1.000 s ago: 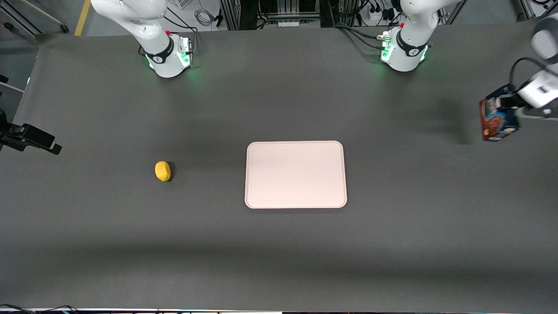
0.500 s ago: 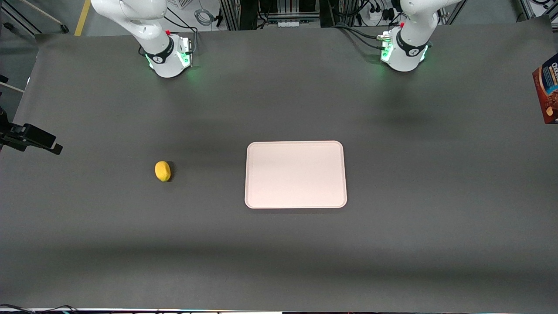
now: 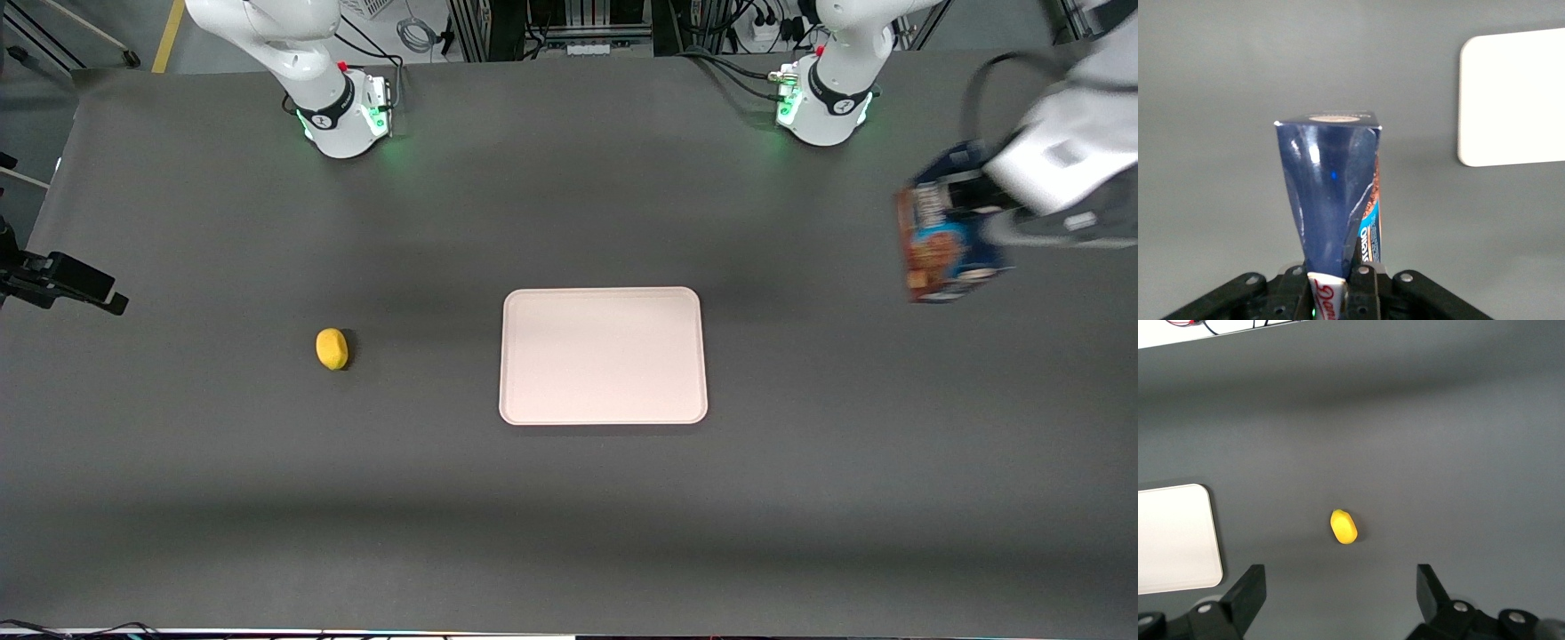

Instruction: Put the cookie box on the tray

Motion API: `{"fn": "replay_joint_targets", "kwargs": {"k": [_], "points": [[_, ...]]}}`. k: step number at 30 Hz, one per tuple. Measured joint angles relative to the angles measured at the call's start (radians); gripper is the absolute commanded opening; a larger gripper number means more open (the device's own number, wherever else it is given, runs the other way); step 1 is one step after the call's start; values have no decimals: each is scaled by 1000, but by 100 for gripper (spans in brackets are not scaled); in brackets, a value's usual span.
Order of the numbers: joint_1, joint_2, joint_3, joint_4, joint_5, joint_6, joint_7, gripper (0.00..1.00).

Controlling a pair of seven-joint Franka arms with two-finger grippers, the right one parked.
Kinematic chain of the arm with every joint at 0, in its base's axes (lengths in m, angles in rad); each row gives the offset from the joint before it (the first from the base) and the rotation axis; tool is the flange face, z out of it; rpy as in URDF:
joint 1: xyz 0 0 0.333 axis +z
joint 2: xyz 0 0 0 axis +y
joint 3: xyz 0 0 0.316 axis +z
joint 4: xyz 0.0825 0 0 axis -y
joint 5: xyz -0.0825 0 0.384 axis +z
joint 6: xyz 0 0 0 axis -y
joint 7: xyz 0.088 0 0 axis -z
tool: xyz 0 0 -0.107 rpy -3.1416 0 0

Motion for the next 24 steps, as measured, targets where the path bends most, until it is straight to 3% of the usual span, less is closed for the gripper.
{"fn": "replay_joint_targets", "kwargs": {"k": [5,14,24], "points": [[-35,103,-92,-1,-16,85,-133,0],[-201,293,-105,-18,-6,299,-334,0],[-296,456,-103,-62,130,499,-480,0]]}}
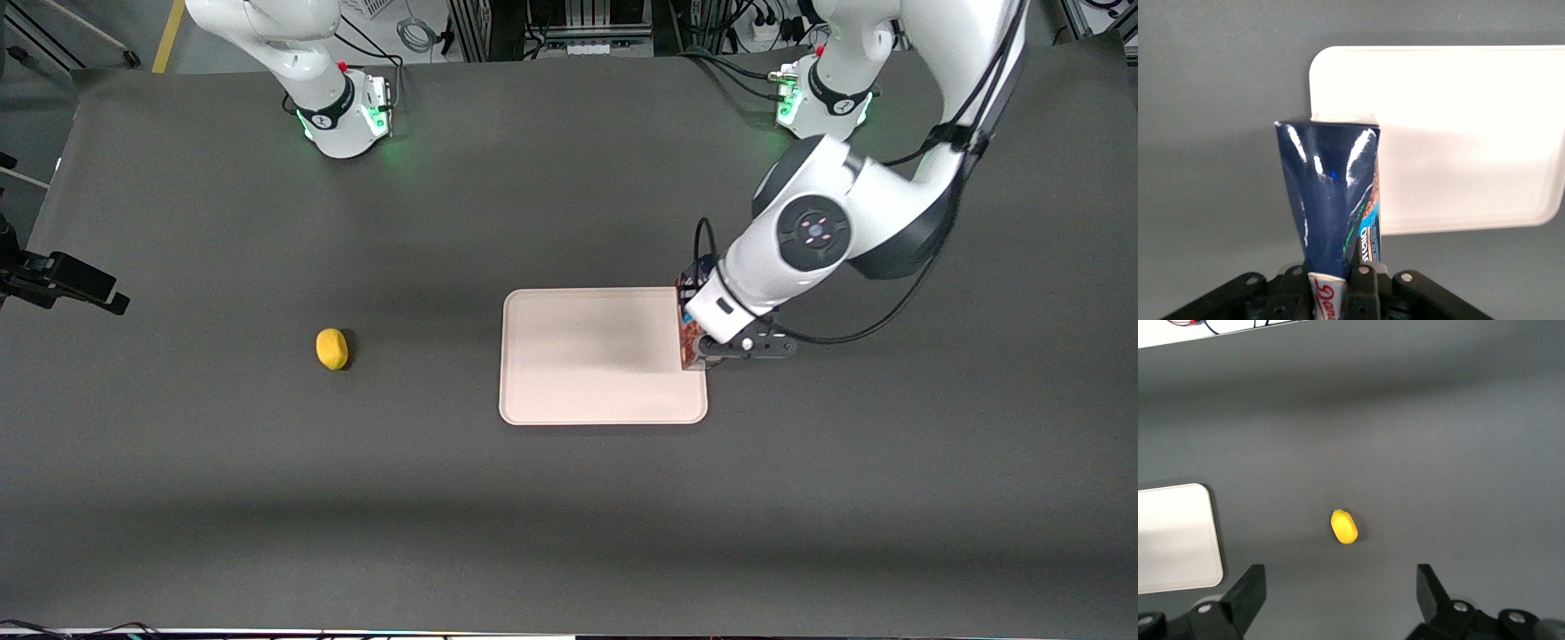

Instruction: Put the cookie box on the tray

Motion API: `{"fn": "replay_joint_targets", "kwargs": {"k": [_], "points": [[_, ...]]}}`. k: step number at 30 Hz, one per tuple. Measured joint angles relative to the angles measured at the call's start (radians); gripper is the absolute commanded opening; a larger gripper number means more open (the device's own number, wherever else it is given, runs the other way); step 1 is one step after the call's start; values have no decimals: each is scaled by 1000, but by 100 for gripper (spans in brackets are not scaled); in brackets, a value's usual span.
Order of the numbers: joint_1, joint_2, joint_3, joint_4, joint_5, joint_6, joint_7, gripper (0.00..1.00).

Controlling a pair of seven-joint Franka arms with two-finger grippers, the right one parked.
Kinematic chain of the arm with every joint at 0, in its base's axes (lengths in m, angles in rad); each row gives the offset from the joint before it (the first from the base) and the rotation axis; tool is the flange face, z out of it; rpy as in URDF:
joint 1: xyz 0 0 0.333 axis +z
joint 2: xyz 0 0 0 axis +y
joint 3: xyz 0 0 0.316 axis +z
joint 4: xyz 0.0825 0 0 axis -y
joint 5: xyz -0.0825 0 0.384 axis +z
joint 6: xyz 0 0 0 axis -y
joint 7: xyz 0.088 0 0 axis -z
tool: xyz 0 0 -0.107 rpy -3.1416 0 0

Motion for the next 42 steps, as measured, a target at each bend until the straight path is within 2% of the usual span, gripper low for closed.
{"fn": "replay_joint_targets", "kwargs": {"k": [11,19,21,22,23,24,42], "points": [[-32,155,7,0,154,156,-99,0],[-32,200,12,1,210,177,-117,1],[-33,201,12,1,213,177,-119,16],[-34,201,12,1,214,177,-120,38],[-35,201,12,2,216,177,-120,77],[-36,201,12,2,217,177,-121,100],[-27,196,19,26,238,164,-133,100]]}}
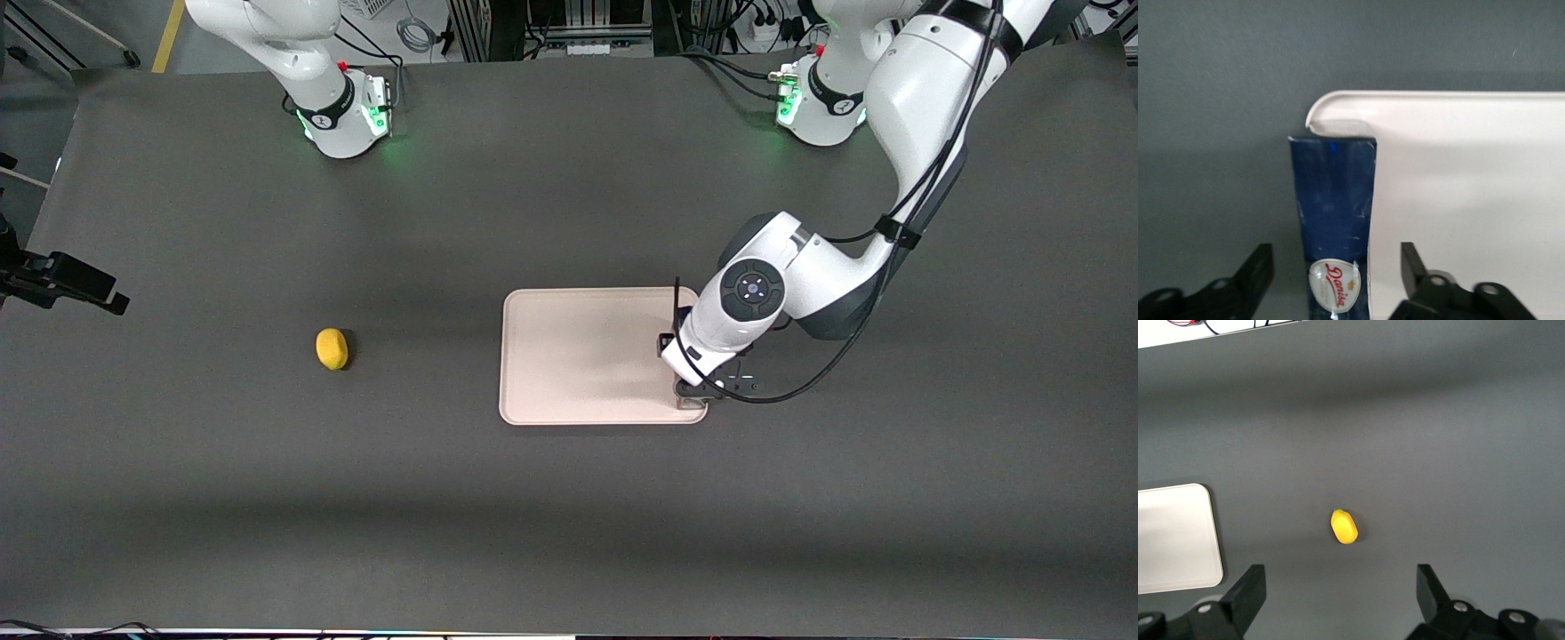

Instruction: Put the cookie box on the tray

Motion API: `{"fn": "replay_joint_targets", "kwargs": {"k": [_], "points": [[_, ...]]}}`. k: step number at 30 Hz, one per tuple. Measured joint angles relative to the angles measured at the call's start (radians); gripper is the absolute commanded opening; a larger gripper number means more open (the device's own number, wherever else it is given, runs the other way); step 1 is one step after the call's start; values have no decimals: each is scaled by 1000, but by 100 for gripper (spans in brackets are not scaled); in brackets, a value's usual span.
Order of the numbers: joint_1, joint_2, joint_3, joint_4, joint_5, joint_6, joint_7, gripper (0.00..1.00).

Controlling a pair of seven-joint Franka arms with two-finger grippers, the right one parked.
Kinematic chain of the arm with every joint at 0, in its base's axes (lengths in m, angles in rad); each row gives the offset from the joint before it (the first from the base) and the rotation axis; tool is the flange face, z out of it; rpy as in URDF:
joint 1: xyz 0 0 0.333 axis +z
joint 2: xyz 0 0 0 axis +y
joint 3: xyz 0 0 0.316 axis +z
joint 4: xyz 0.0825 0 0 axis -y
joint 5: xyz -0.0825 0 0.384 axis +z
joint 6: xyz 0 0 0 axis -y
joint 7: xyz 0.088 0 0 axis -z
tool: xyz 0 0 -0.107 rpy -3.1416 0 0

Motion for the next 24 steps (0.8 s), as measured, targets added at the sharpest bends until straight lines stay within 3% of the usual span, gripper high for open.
{"fn": "replay_joint_targets", "kwargs": {"k": [11,24], "points": [[67,-154,-4,160,-70,-361,26,100],[230,-331,-1,341,-175,-768,310,100]]}}
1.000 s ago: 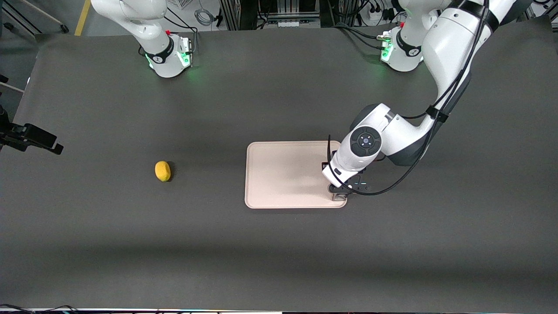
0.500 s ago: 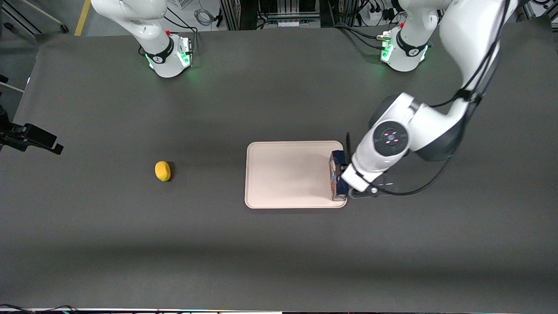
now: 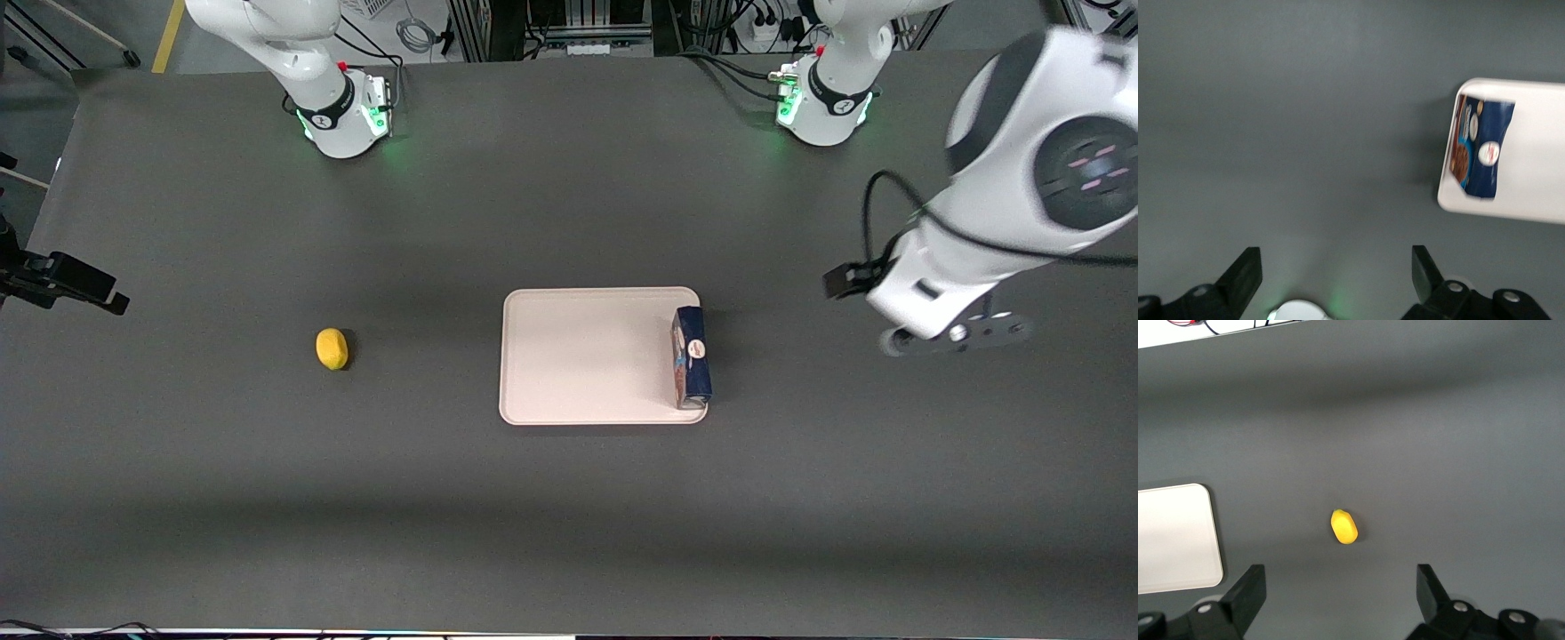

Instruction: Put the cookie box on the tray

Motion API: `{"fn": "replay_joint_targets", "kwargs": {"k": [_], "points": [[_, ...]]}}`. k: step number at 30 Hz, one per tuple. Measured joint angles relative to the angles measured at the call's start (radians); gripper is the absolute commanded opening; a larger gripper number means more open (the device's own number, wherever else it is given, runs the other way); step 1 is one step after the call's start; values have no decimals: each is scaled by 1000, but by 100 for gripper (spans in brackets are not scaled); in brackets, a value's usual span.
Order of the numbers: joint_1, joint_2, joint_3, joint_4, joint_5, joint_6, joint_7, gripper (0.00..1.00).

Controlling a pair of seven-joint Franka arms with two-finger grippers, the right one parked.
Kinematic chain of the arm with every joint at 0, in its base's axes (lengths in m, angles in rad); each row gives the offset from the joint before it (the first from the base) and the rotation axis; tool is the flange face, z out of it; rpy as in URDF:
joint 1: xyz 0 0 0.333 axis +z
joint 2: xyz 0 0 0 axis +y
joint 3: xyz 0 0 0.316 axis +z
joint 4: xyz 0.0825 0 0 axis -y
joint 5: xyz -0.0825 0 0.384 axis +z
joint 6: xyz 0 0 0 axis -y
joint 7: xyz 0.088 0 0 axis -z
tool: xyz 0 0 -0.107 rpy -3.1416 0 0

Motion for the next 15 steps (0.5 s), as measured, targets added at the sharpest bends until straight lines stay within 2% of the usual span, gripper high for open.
{"fn": "replay_joint_targets", "kwargs": {"k": [6,15], "points": [[93,-132,2,-77,-93,-42,139,100],[138,-418,81,-439,-223,103,324,100]]}}
